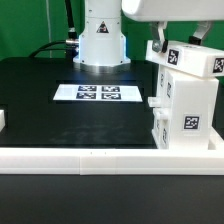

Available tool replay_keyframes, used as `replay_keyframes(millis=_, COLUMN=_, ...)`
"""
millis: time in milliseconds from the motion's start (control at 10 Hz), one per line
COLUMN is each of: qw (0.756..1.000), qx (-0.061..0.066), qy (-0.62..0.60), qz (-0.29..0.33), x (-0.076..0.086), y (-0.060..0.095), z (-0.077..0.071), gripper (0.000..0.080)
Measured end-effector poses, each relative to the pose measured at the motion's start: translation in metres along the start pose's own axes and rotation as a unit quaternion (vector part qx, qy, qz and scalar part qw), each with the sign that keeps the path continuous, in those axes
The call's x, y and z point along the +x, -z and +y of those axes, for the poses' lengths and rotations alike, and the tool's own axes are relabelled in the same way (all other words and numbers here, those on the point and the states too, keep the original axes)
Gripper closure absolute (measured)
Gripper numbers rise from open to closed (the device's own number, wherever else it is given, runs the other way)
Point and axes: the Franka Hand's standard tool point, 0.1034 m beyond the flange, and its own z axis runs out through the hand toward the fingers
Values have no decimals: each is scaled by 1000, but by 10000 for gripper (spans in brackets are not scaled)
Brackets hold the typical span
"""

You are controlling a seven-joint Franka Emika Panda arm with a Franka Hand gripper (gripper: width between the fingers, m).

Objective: Assemble cabinet

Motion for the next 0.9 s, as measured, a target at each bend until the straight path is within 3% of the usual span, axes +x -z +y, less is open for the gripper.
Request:
replay_keyframes(millis=200, qw=990, qx=8, qy=-138, qz=-2, x=0, y=0, z=-5, gripper=236)
replay_keyframes(millis=400, qw=964, qx=10, qy=-265, qz=0, x=0, y=-1, z=-8, gripper=236)
replay_keyframes(millis=500, qw=940, qx=15, qy=-342, qz=1, x=2, y=0, z=-13, gripper=236)
replay_keyframes(millis=600, qw=921, qx=16, qy=-388, qz=0, x=2, y=0, z=-17, gripper=236)
replay_keyframes(millis=700, qw=921, qx=16, qy=-390, qz=0, x=2, y=0, z=-17, gripper=236)
replay_keyframes(millis=900, qw=896, qx=23, qy=-444, qz=-2, x=3, y=0, z=-20, gripper=236)
